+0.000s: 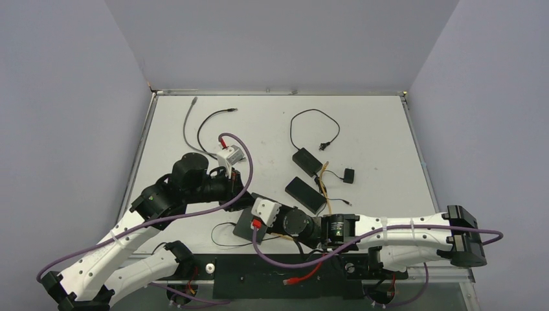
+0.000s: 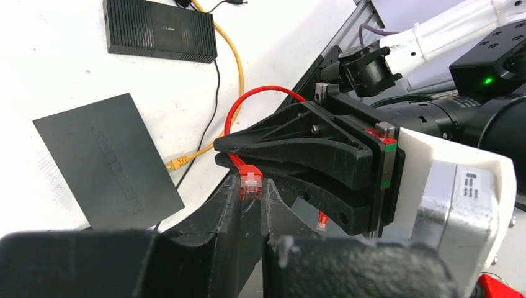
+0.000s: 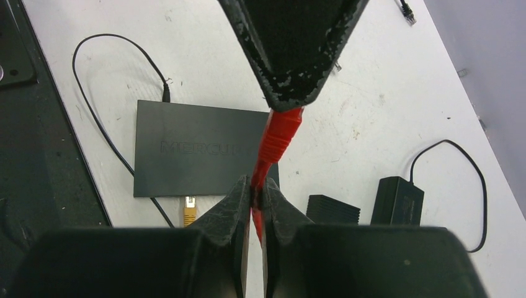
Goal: Insert the plug into the switch port
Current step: Adjust the connector.
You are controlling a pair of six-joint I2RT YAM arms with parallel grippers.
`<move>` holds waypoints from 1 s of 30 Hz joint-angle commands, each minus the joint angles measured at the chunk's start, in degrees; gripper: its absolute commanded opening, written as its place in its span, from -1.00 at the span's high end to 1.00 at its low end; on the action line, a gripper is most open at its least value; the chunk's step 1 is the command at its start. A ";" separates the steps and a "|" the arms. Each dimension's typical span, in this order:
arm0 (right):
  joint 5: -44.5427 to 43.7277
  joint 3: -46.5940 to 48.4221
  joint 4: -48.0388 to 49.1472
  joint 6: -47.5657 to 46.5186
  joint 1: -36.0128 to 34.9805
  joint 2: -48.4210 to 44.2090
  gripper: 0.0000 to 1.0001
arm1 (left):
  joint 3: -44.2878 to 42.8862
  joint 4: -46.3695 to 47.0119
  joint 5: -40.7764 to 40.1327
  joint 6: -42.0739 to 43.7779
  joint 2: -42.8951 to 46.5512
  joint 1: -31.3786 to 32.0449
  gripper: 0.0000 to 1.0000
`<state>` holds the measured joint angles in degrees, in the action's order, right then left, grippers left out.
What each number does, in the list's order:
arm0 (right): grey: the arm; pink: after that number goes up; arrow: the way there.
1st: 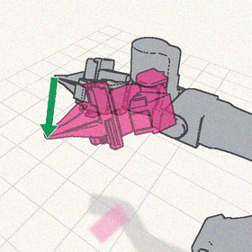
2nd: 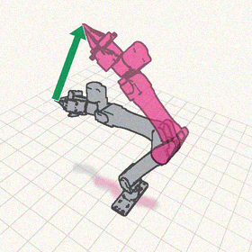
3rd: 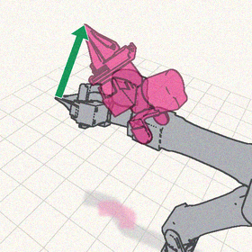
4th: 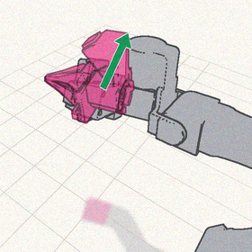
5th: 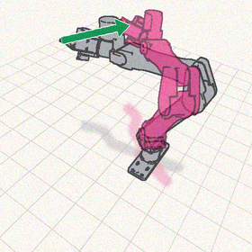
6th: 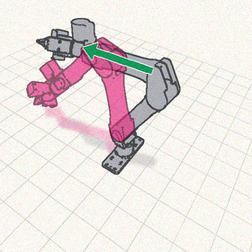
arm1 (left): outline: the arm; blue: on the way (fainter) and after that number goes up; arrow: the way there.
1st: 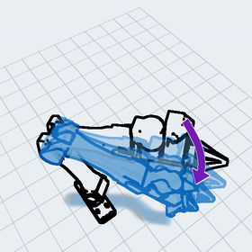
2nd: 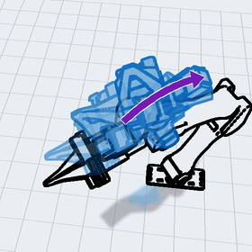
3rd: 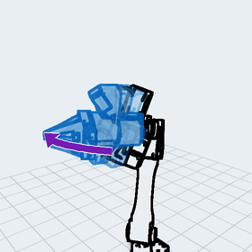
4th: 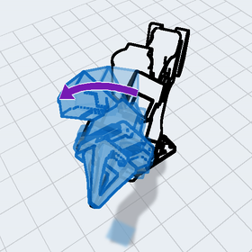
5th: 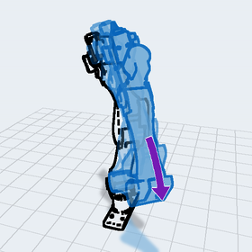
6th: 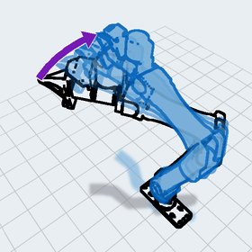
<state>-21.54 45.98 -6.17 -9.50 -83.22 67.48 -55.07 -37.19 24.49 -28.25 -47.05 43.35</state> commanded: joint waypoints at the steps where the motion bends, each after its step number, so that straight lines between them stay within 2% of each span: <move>1: -0.09 -0.39 6.97 0.96 0.25 -3.65 0.90 | 0.60 0.58 1.69 0.79 0.41 0.26 1.00; 7: 1.81 -3.69 7.68 1.79 1.41 -8.02 0.50 | 1.57 1.98 2.79 0.92 0.88 0.17 1.00; 12: 6.34 -8.86 10.63 2.29 2.40 -14.99 0.07 | 1.72 3.05 2.93 1.24 0.90 0.18 1.00; 19: 14.25 -13.29 13.10 3.75 3.41 -23.56 -0.07 | 3.49 6.91 5.37 1.55 2.03 0.22 1.00; 27: 20.00 -11.96 14.04 8.14 3.70 -24.72 -0.13 | 6.87 13.12 9.50 1.53 5.89 0.22 1.00; 30: 25.16 -12.08 15.69 9.08 3.75 -25.04 -0.25 | 8.43 16.85 10.43 1.15 8.43 0.23 1.00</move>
<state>-3.73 32.86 4.40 -3.31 -79.88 42.96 -47.77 -29.54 31.59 -27.57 -42.11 43.42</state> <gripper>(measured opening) 0.601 0.078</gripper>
